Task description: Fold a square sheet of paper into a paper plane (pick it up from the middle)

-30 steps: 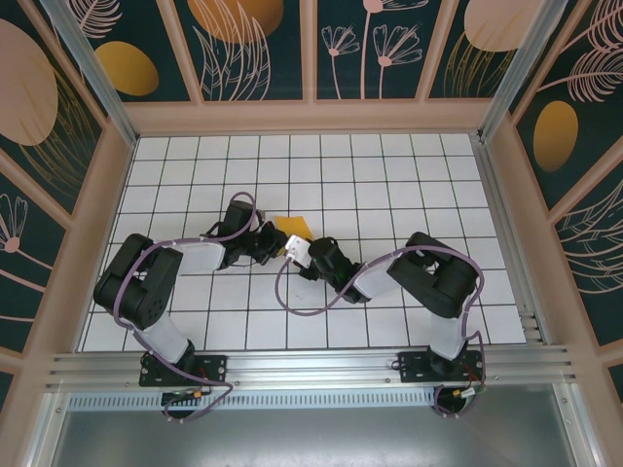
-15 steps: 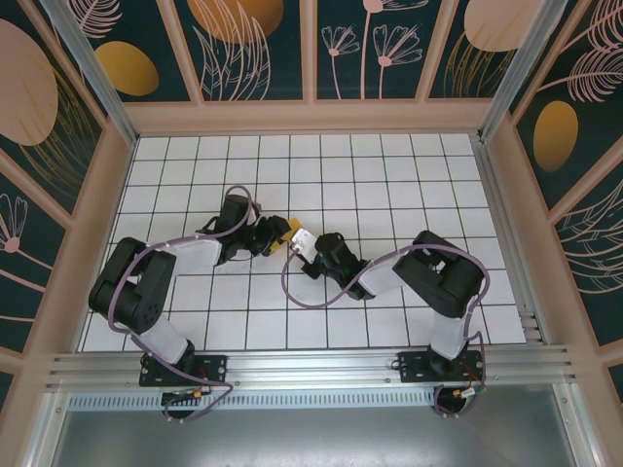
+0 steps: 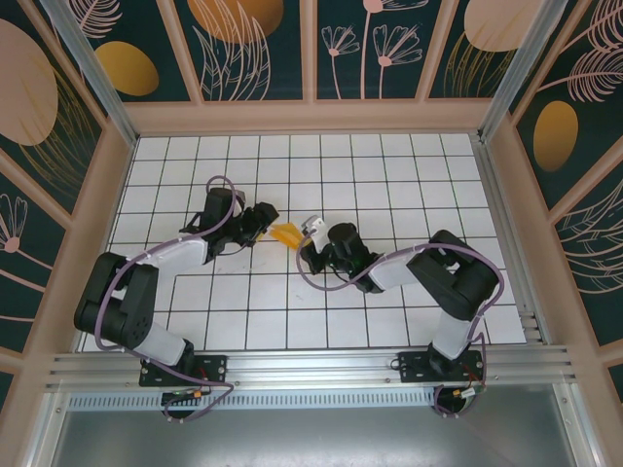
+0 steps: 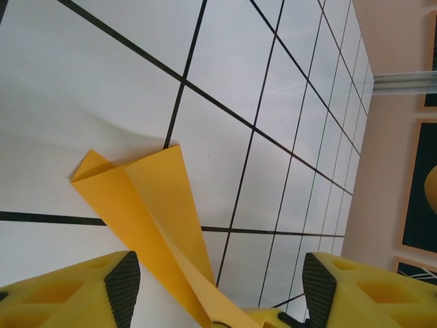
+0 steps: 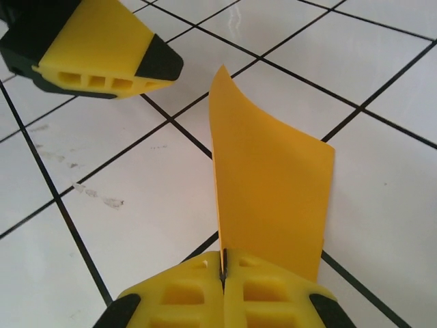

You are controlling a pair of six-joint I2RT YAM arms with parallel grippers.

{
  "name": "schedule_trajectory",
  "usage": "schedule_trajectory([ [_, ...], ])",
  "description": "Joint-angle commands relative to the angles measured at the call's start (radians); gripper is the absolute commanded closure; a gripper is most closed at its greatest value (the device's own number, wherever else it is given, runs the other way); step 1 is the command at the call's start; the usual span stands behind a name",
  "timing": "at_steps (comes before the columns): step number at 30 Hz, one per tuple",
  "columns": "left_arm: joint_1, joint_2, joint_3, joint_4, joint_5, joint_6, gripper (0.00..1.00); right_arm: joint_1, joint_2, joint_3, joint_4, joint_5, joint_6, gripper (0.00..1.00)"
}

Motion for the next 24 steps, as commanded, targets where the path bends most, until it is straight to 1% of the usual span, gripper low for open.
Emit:
schedule_trajectory([
  [1,0.003,-0.037,-0.024,0.033,-0.016,0.052,0.33,-0.031,-0.026,-0.028,0.059,-0.091,0.162,1.0],
  [4,0.003,-0.054,-0.045,0.075,-0.013,0.065,0.3,-0.058,-0.02,-0.042,0.089,-0.143,0.257,1.0],
  [9,0.002,-0.062,-0.101,0.197,0.033,0.072,0.29,-0.087,-0.002,-0.057,0.134,-0.193,0.389,1.0],
  [12,-0.001,-0.044,-0.116,0.227,0.06,0.077,0.29,-0.097,0.012,-0.052,0.145,-0.217,0.458,1.0],
  [20,-0.035,-0.003,-0.13,0.283,0.081,0.072,0.28,-0.126,0.048,-0.042,0.162,-0.279,0.598,1.0],
  [24,-0.054,0.029,-0.128,0.331,0.114,0.062,0.29,-0.14,0.065,-0.048,0.192,-0.325,0.661,1.0],
])
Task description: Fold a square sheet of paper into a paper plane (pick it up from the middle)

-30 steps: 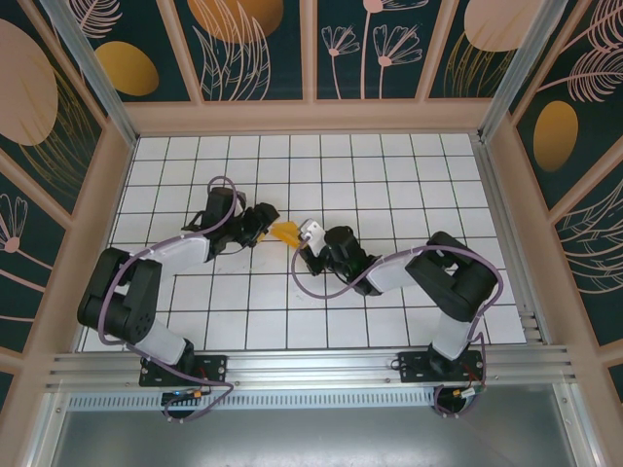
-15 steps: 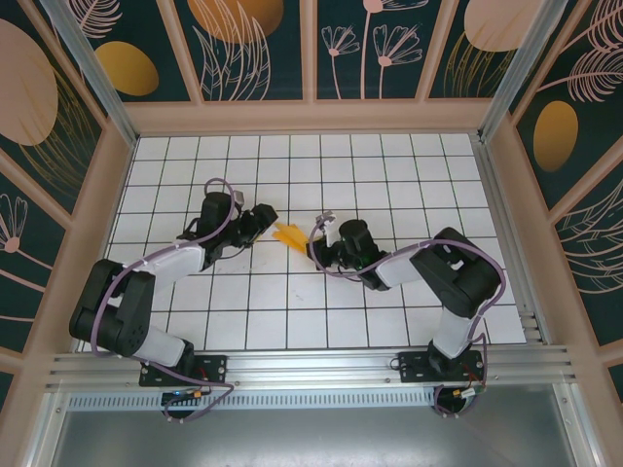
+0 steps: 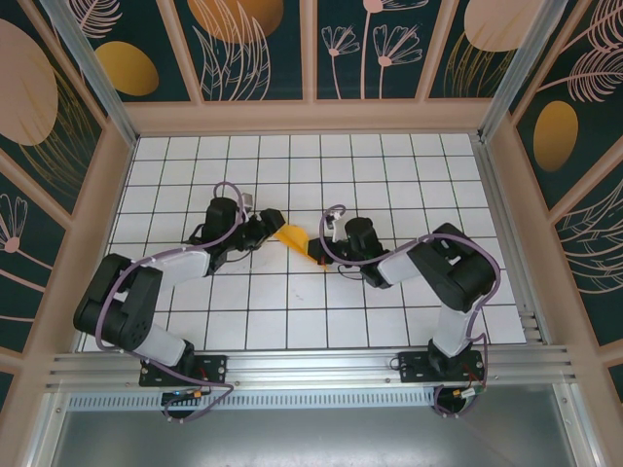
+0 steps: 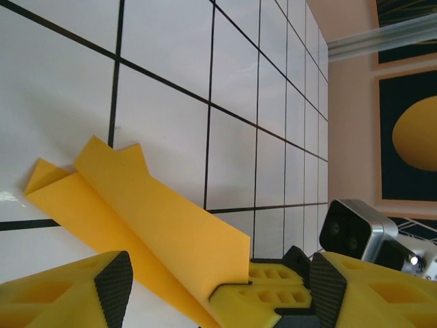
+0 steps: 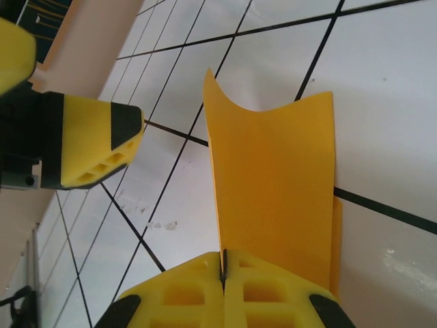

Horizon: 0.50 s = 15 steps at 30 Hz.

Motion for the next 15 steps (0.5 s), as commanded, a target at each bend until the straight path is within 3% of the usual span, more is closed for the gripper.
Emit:
schedule_trajectory([
  [1,-0.018,0.032,-0.013,0.081,0.042,0.006,0.29,-0.015,0.022,-0.005,0.075,-0.068,0.094,1.0],
  [15,-0.049,0.103,-0.008,0.188,0.083,-0.04,0.35,-0.052,0.068,-0.01,0.106,-0.118,0.233,1.0],
])
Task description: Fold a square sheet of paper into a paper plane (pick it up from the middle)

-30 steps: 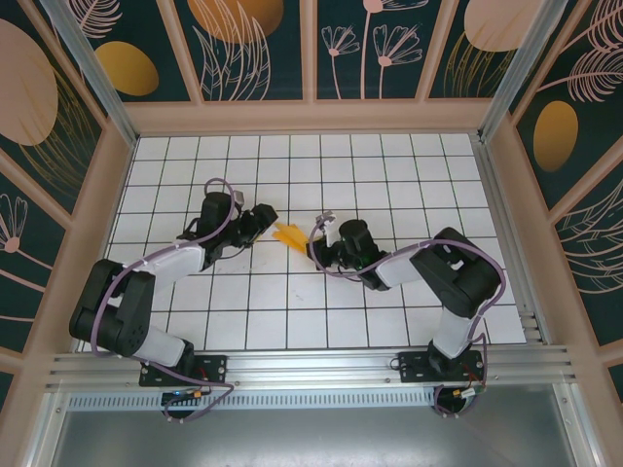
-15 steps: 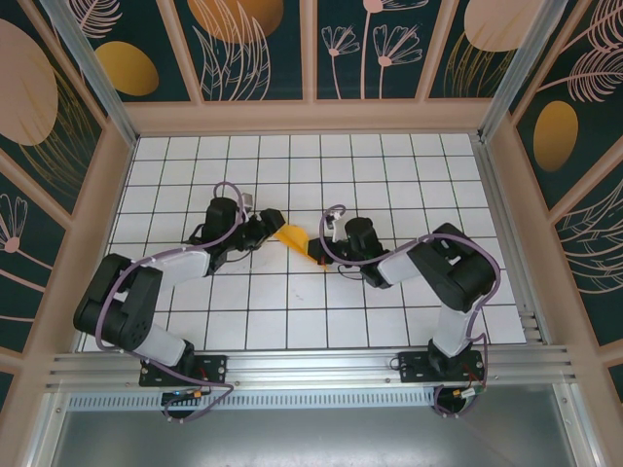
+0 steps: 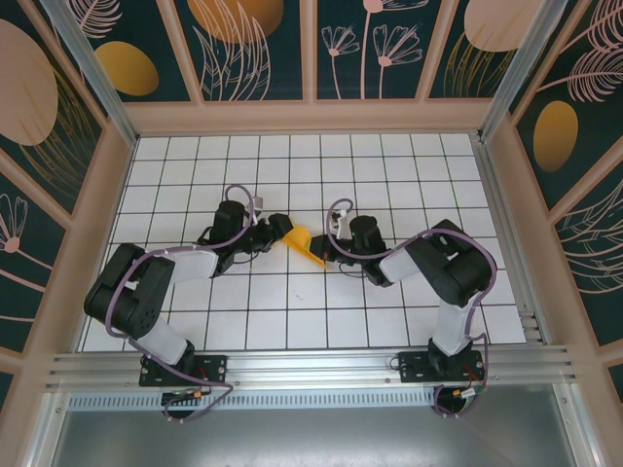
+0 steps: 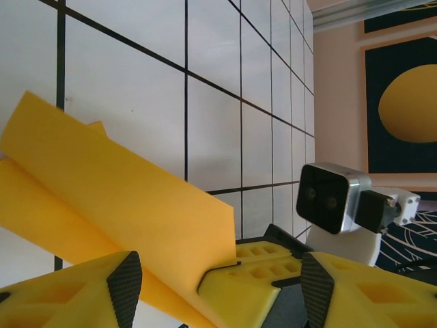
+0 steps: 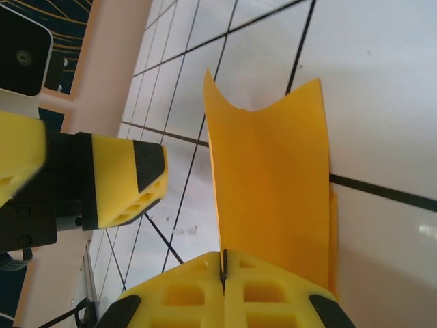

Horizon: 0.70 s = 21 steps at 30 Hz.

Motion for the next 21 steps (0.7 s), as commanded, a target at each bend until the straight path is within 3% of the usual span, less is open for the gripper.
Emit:
schedule_trajectory([
  [1,-0.009,0.022,0.003,0.06,0.031,-0.013,0.35,-0.013,0.03,-0.006,0.042,-0.04,0.055,1.0],
  [21,-0.025,0.082,0.015,0.105,0.085,-0.032,0.38,-0.024,0.084,0.018,0.016,-0.125,0.097,1.0],
])
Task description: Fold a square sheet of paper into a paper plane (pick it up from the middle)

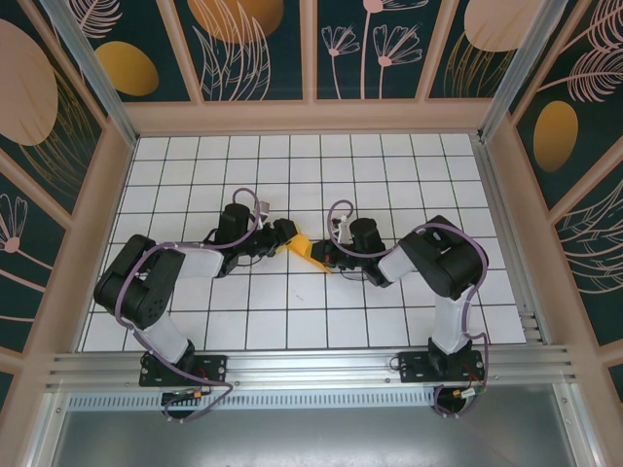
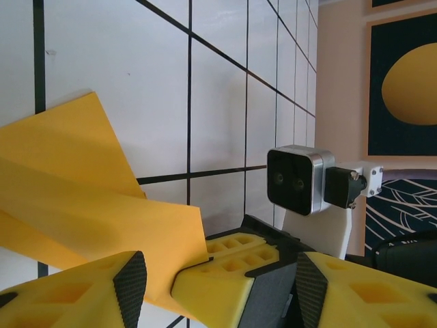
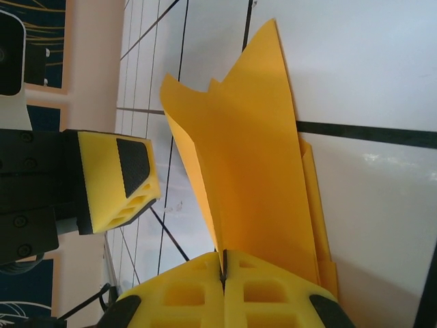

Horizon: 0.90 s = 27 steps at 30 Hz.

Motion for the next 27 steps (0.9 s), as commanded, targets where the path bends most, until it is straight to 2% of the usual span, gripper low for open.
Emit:
schedule_trajectory([
  [1,-0.008,0.014,0.014,0.06,0.032,-0.009,0.38,-0.01,0.024,0.017,0.016,-0.046,0.0,1.0],
  [9,-0.013,0.023,0.006,0.1,0.058,-0.025,0.39,-0.015,0.04,0.039,-0.007,-0.092,-0.013,1.0],
  [27,-0.022,0.078,-0.004,0.102,0.068,-0.024,0.43,-0.031,0.075,0.054,-0.087,-0.037,0.023,1.0],
])
